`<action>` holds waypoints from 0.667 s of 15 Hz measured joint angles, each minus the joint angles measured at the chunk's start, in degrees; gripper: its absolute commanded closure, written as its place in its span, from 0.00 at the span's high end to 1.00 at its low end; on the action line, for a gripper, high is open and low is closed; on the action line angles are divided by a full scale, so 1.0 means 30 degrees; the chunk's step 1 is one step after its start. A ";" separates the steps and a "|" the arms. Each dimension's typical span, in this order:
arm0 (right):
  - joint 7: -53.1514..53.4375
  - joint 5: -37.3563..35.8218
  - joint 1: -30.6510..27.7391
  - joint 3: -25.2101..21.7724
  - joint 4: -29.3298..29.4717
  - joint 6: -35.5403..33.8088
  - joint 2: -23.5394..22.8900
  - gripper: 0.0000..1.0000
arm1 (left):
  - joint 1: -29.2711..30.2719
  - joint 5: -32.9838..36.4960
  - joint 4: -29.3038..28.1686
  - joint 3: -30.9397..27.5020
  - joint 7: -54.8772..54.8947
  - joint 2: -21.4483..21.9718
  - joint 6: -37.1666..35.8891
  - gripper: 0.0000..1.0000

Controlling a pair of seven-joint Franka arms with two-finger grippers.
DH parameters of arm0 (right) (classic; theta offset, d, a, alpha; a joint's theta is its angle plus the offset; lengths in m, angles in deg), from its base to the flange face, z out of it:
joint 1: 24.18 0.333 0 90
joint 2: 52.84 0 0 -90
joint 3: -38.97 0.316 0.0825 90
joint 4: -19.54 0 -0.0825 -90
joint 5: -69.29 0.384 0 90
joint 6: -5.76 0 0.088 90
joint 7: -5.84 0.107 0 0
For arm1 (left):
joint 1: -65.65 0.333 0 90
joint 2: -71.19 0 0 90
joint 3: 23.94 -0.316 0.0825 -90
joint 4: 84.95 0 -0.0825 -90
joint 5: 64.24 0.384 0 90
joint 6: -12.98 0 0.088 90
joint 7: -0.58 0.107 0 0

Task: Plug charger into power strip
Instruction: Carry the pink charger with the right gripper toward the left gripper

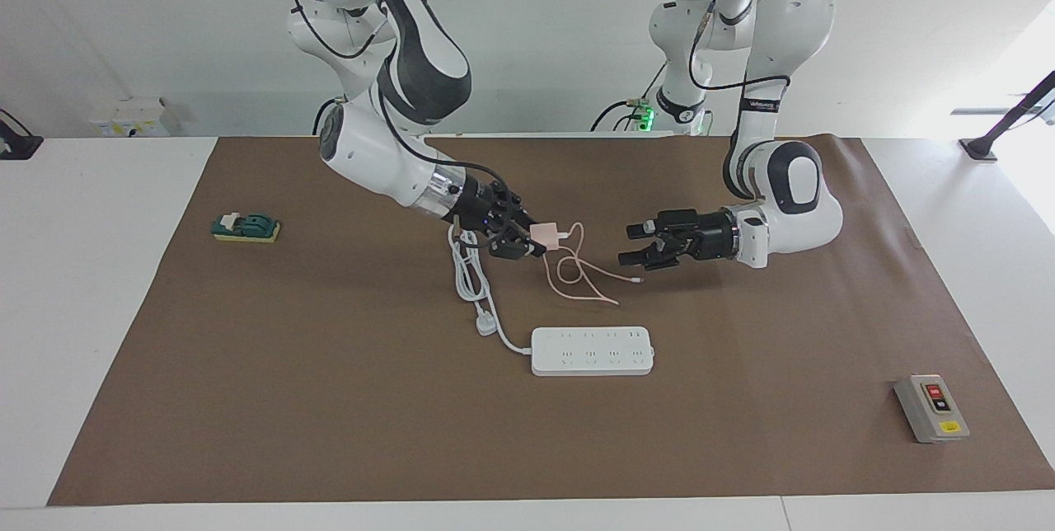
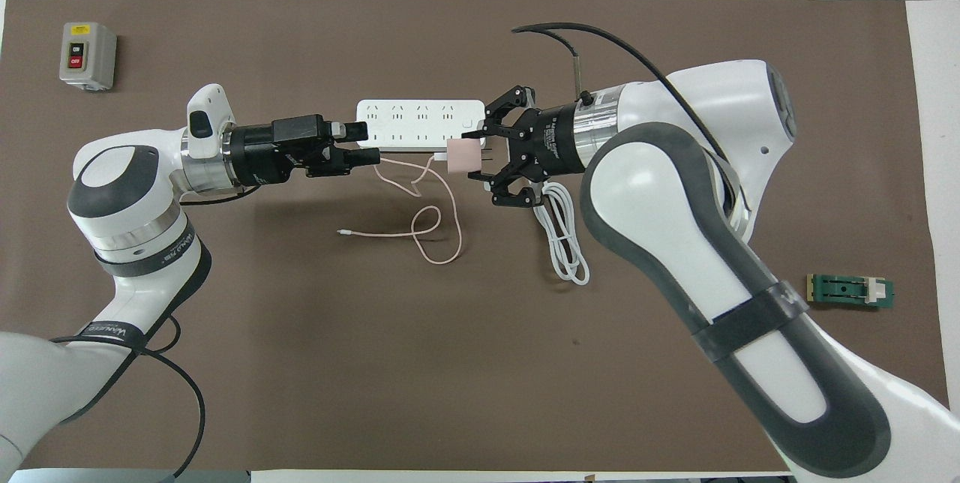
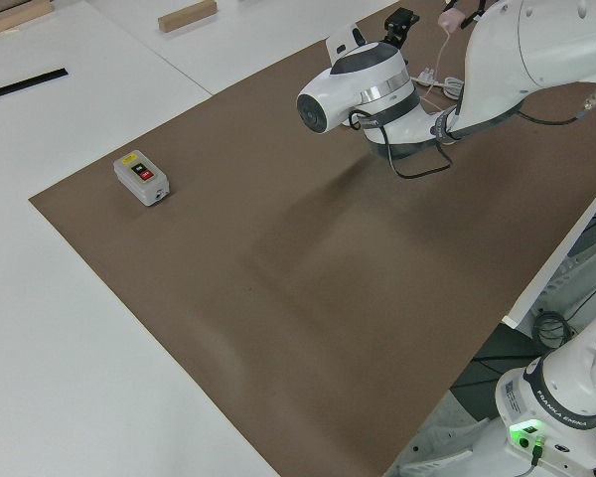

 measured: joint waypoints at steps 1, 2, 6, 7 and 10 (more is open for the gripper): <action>0.0235 0.0001 0.0443 0.0002 0.0110 0.0492 -0.0154 0.00 | 0.0001 0.0000 0.0003 -0.0001 0.0005 0.0000 -0.0008 1.00; 0.0439 0.0001 0.0860 0.0002 0.0265 0.0911 -0.0357 0.00 | 0.0001 0.0000 0.0007 -0.0001 0.0014 0.0000 -0.0017 1.00; 0.1308 0.0001 0.1869 -0.0011 0.1842 0.1412 -0.1676 0.00 | 0.0000 0.0000 0.0063 0.0000 0.0415 -0.0003 -0.0069 1.00; 0.1406 0.0001 0.1976 -0.0016 0.2275 0.1412 -0.1990 0.00 | 0.0000 0.0000 0.0063 -0.0001 0.0468 -0.0019 -0.0119 1.00; 0.1489 -0.0036 0.2115 -0.0023 0.3242 0.1412 -0.2767 0.00 | 0.0001 0.0000 0.0062 -0.0002 0.0558 -0.0081 -0.0288 1.00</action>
